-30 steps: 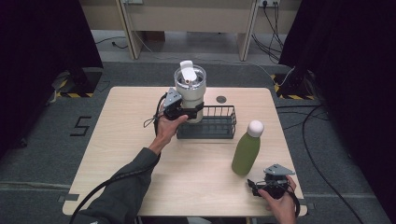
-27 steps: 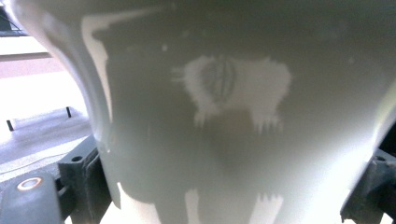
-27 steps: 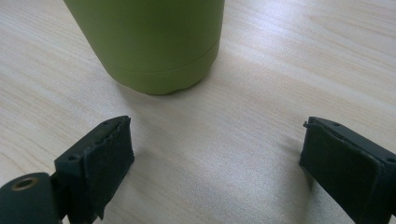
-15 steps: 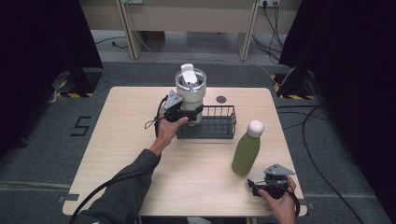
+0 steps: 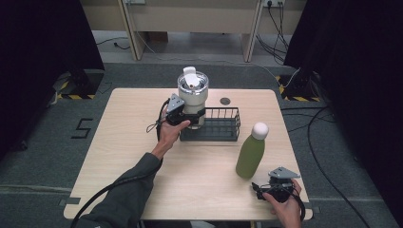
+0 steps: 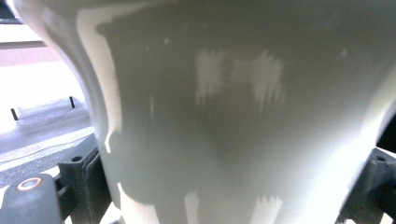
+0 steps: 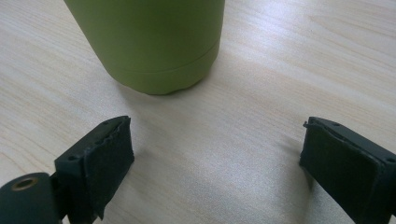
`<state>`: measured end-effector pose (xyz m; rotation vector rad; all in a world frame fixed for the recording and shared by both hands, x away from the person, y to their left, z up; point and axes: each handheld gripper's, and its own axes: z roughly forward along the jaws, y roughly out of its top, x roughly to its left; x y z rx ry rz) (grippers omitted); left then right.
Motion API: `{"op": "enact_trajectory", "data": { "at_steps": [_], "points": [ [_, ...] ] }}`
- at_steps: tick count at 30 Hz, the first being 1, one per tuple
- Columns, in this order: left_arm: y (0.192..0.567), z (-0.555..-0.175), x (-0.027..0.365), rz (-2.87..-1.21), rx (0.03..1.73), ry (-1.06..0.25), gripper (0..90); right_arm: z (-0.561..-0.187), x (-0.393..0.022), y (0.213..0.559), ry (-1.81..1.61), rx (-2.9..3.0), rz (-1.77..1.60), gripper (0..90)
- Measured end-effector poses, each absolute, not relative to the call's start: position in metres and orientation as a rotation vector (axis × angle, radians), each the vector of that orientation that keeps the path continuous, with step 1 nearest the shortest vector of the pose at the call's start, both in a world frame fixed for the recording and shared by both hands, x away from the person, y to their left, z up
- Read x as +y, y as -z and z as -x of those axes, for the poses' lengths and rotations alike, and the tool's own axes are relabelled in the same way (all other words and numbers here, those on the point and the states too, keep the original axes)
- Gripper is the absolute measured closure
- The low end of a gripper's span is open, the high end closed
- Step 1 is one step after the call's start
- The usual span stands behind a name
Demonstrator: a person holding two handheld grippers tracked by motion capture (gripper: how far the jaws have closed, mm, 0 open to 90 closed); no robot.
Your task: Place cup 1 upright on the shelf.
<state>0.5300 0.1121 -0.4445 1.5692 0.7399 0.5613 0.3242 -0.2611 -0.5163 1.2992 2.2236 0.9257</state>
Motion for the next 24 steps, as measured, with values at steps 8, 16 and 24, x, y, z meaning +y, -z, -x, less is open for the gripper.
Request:
{"op": "enact_trajectory", "data": {
  "at_steps": [8, 16, 24],
  "points": [
    [0.449, -0.53, 0.113, -1.576, 0.746, -0.566, 10.5, -0.324, -0.261, 0.516, -0.926, 2.223, -1.3, 9.4],
    [0.457, -0.529, 0.115, -1.582, 0.76, -0.559, 10.5, -0.324, -0.261, 0.516, -0.926, 2.223, -1.3, 9.4],
    [0.458, -0.526, 0.112, -1.558, 0.766, -0.556, 10.5, -0.324, -0.261, 0.516, -0.926, 2.223, -1.3, 9.4]
  ]
}}
